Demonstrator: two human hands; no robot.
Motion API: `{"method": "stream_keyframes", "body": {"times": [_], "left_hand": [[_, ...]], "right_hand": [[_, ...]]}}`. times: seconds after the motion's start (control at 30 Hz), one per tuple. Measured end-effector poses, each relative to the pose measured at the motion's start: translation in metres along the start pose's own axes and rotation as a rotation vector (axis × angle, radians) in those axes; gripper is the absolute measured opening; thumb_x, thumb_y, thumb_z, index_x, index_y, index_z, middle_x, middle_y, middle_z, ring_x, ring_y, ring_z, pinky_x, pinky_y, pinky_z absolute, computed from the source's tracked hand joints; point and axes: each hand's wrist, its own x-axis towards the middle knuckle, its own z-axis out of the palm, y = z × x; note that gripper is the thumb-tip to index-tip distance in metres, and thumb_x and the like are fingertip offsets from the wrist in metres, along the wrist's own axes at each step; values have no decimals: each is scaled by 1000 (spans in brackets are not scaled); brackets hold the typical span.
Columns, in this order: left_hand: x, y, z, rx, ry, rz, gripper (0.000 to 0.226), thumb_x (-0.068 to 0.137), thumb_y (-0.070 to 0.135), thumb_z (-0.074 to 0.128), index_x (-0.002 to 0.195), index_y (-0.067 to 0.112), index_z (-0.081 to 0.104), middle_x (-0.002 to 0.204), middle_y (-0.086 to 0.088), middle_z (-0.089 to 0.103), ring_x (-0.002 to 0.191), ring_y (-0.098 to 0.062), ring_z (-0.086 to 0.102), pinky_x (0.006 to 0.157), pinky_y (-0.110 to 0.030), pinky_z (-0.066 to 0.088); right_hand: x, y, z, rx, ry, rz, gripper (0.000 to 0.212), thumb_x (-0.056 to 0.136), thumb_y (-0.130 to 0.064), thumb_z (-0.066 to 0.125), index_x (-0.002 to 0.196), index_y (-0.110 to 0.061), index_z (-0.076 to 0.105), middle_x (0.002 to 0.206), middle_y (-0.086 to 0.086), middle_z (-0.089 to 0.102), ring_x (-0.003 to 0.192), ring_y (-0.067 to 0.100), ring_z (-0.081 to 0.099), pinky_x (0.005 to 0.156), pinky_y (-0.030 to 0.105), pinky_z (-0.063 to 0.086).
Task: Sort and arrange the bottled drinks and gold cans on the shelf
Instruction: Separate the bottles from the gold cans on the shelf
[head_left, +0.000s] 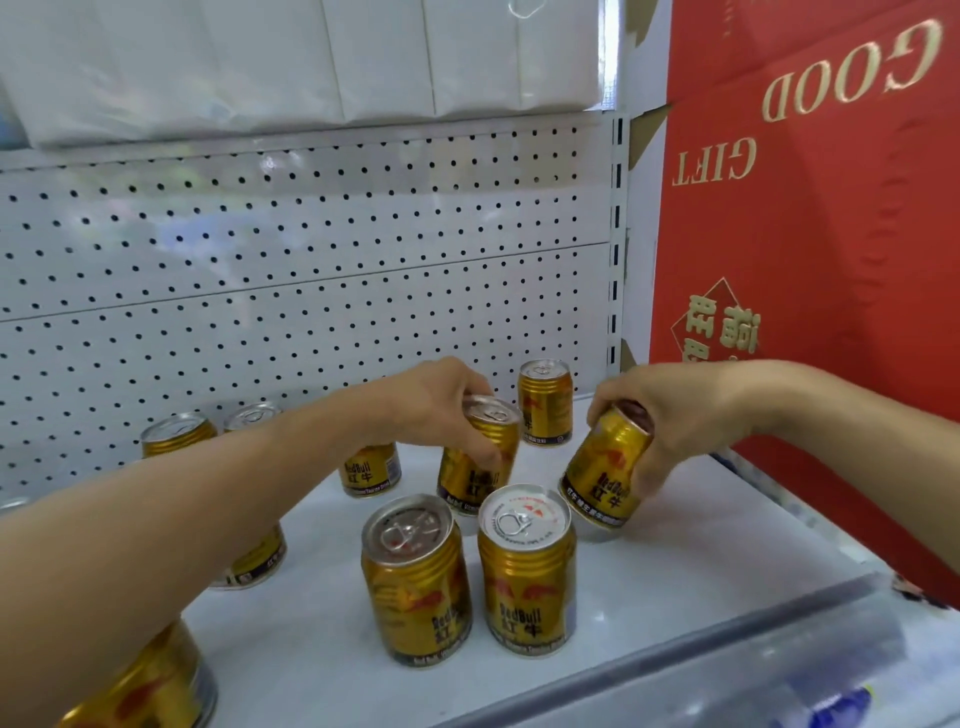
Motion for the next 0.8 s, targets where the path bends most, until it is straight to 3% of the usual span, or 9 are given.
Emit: {"method": "stream_keyframes", "body": {"times": [0.2,0.37,0.53,0.67,0.8], "left_hand": [[-10,-12,6,-129,29,-35,55,67,27,88,116,26,62,96,12,67,85,-1,62,66,-16,44],[-12,-21,17,-158,5,-63,68,67,26,88,126,24,54,109,7,65,100,-11,61,91,-29,50],[-16,-23,19,-130,7,-62,73,71,32,85,135,27,49,121,9,61,106,-8,57,85,-20,44],[-36,-23,11,-76,120,-66,77,83,44,72,148,31,34,146,10,44,122,-7,45,94,-23,35],[-78,-20,1,-113,282,-40,68,87,55,58,148,40,31,150,17,37,129,-5,40,97,-24,33]], "right_hand": [[16,-13,-1,-58,64,7,74,71,-39,83,128,-30,38,118,-8,51,103,16,56,84,32,56],[28,-16,10,-52,81,2,78,70,-44,82,133,-35,36,129,-5,43,113,19,51,92,35,54],[26,-15,18,37,73,9,83,76,-39,79,143,-41,29,137,-2,33,124,23,45,102,36,47],[22,-23,17,3,80,-2,83,83,-41,71,150,-39,21,150,-2,26,137,23,32,109,39,39],[13,-42,21,58,260,-142,69,88,-46,63,147,-43,28,153,-13,26,140,13,24,112,43,34]]}}
